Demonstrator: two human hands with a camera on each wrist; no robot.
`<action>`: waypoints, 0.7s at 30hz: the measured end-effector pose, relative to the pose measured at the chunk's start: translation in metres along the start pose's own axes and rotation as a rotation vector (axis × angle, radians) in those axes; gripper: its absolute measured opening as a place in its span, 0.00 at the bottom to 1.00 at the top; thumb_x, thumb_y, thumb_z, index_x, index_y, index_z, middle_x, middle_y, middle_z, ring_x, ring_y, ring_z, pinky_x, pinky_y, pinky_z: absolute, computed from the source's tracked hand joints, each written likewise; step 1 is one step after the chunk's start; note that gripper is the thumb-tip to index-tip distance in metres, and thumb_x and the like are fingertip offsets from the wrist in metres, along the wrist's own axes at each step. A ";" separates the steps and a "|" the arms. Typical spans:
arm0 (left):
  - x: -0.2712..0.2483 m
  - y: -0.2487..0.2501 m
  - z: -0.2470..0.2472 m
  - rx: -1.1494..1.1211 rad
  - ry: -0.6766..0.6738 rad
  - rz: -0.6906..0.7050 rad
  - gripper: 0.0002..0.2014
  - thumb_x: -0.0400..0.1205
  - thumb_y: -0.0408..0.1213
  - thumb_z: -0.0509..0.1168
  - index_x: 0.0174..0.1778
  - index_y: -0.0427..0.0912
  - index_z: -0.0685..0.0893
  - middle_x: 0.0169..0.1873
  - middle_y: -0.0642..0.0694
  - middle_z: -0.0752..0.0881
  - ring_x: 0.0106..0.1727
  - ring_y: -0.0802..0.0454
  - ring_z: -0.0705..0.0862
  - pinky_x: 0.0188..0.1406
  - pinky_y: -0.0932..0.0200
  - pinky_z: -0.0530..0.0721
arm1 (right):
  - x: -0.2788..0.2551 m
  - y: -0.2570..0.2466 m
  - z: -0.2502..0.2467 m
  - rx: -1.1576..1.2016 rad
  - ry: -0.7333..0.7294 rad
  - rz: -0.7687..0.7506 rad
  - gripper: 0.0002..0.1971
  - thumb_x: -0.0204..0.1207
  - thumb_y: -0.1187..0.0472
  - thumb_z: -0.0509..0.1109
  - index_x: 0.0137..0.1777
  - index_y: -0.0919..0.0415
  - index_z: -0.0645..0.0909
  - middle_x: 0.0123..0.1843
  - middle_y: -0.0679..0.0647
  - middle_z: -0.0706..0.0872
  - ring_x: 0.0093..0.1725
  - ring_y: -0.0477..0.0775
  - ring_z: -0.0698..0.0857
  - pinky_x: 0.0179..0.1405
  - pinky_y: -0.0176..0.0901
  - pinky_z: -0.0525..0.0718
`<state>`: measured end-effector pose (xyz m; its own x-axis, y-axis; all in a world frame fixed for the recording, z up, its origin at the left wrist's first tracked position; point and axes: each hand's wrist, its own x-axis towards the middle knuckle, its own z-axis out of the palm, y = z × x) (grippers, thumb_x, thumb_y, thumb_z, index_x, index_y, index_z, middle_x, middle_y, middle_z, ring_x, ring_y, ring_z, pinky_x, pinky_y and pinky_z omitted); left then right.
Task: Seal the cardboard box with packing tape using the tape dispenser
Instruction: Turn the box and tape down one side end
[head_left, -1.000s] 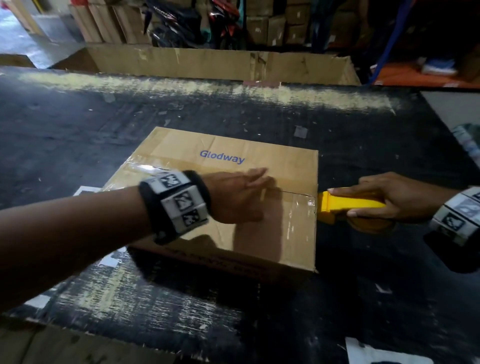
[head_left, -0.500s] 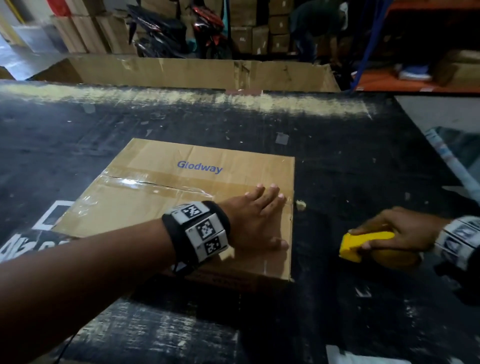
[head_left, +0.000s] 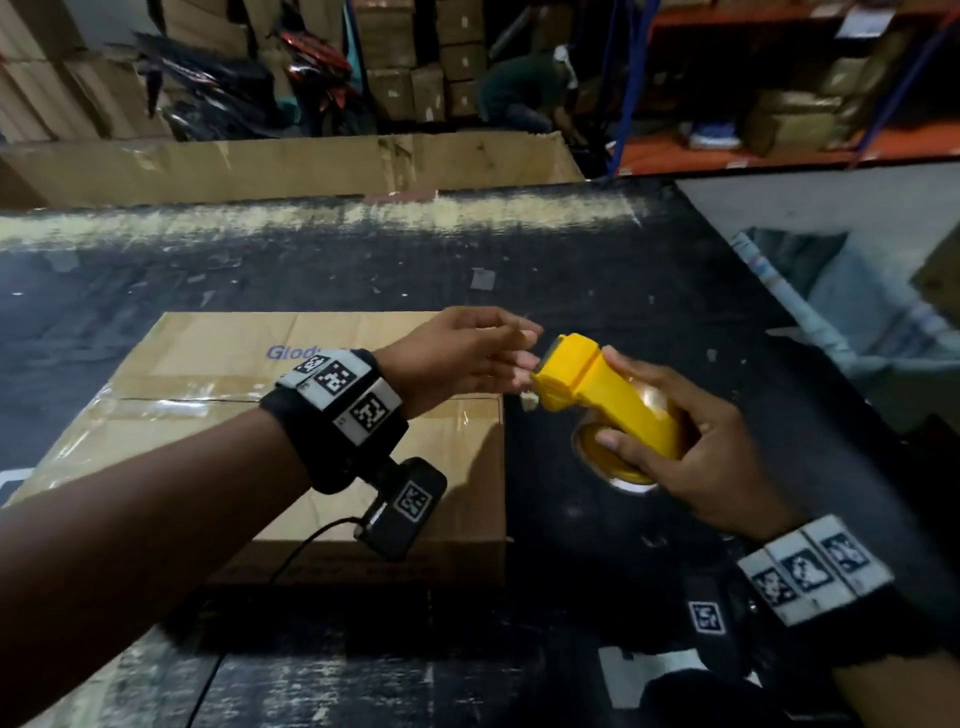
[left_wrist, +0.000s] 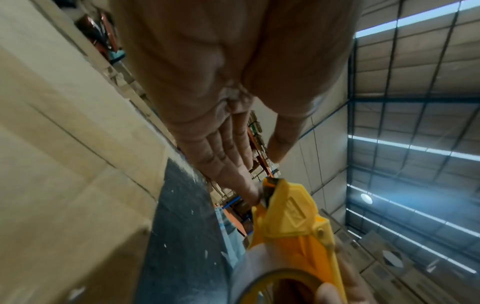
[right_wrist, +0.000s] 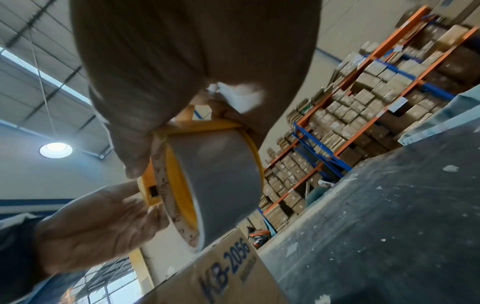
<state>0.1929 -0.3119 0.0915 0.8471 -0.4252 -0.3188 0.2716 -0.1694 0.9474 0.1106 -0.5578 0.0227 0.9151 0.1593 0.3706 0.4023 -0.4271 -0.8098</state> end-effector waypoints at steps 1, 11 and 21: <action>0.000 0.001 0.000 -0.020 -0.013 0.009 0.17 0.87 0.31 0.65 0.72 0.32 0.82 0.44 0.42 0.88 0.41 0.51 0.88 0.45 0.62 0.91 | -0.003 -0.002 0.005 -0.005 0.035 -0.003 0.34 0.70 0.52 0.82 0.77 0.50 0.78 0.73 0.47 0.84 0.70 0.48 0.84 0.68 0.46 0.82; -0.005 0.006 -0.037 -0.112 -0.172 0.007 0.12 0.85 0.25 0.66 0.61 0.39 0.87 0.46 0.43 0.91 0.41 0.54 0.90 0.43 0.65 0.90 | -0.022 -0.045 0.048 -0.140 0.272 -0.028 0.36 0.70 0.47 0.81 0.79 0.47 0.76 0.57 0.57 0.84 0.51 0.56 0.86 0.46 0.53 0.85; -0.005 0.014 -0.071 -0.106 -0.300 -0.018 0.12 0.87 0.25 0.62 0.58 0.41 0.87 0.44 0.44 0.91 0.42 0.53 0.85 0.46 0.60 0.84 | -0.020 -0.096 0.093 -0.324 0.450 -0.039 0.36 0.72 0.44 0.78 0.80 0.53 0.75 0.46 0.54 0.78 0.38 0.53 0.80 0.32 0.46 0.79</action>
<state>0.2246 -0.2491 0.1085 0.6734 -0.6690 -0.3147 0.3447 -0.0924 0.9341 0.0568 -0.4367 0.0510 0.7680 -0.1853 0.6130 0.3410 -0.6920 -0.6363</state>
